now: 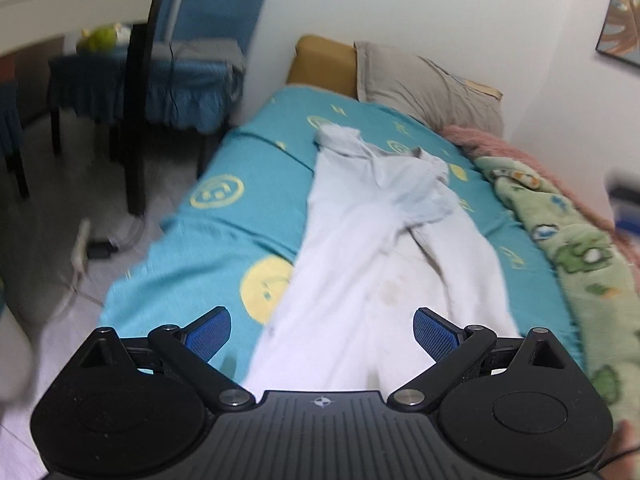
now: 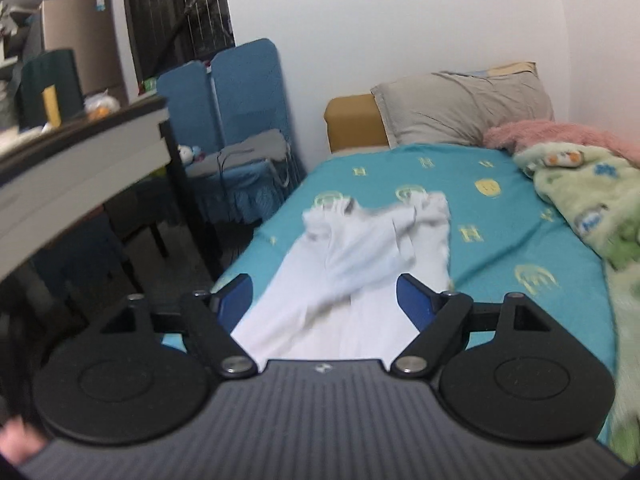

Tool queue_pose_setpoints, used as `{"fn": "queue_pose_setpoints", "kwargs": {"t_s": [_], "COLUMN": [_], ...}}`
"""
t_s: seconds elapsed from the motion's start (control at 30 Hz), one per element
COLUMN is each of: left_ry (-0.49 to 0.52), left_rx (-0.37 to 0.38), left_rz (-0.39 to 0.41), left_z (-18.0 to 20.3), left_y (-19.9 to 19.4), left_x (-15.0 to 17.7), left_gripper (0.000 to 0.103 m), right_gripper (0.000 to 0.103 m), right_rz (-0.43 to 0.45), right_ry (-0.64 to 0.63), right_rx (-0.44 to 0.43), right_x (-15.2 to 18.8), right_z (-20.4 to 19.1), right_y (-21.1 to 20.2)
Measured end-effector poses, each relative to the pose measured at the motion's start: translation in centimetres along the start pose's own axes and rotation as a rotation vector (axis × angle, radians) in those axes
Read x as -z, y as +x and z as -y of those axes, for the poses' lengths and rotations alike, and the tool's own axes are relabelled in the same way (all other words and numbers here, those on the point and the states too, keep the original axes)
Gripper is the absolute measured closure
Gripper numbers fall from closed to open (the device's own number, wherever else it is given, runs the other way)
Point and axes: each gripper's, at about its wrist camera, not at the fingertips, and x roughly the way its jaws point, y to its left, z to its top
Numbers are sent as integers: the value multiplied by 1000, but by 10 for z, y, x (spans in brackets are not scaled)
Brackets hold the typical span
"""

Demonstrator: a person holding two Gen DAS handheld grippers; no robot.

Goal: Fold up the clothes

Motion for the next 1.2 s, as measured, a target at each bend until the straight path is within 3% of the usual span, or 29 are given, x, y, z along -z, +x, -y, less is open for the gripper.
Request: {"fn": "queue_pose_setpoints", "kwargs": {"t_s": [0.17, 0.3, 0.37, 0.43, 0.67, 0.8, 0.9, 1.03, 1.13, 1.2], "left_ry": [-28, -50, -61, -72, -24, 36, 91, 78, 101, 177], "left_rx": [7, 12, 15, 18, -65, 47, 127, 168, 240, 220], "left_rz": [-124, -224, -273, -323, -464, -558, -616, -630, -678, -656], "left_z": [-17, -31, -37, -44, -69, -79, -86, -107, -110, -95], "left_y": [-4, -7, -9, -11, 3, 5, 7, 11, 14, 4], "left_x": [-2, -4, -4, -5, -15, -13, -8, -6, 0, 2], "left_gripper": [14, 17, 26, 30, 36, 37, 49, 54, 55, 66], "right_gripper": [22, 22, 22, 22, 22, 22, 22, 22, 22, 22], "right_rz": [-39, -13, -18, -31, -76, -91, -108, -137, -158, -167], "right_ry": [161, 324, 382, 431, 464, 460, 469, 482, 481, 476], "right_rx": [4, 2, -7, -17, -48, -66, -67, -64, -56, -51], "right_x": [26, 38, 45, 49, 56, 57, 57, 59, 60, 60], "right_z": [20, 44, 53, 61, 65, 65, 65, 66, 64, 63], "right_y": [-35, -54, -57, -55, -45, -42, -37, -30, -25, -21]}}
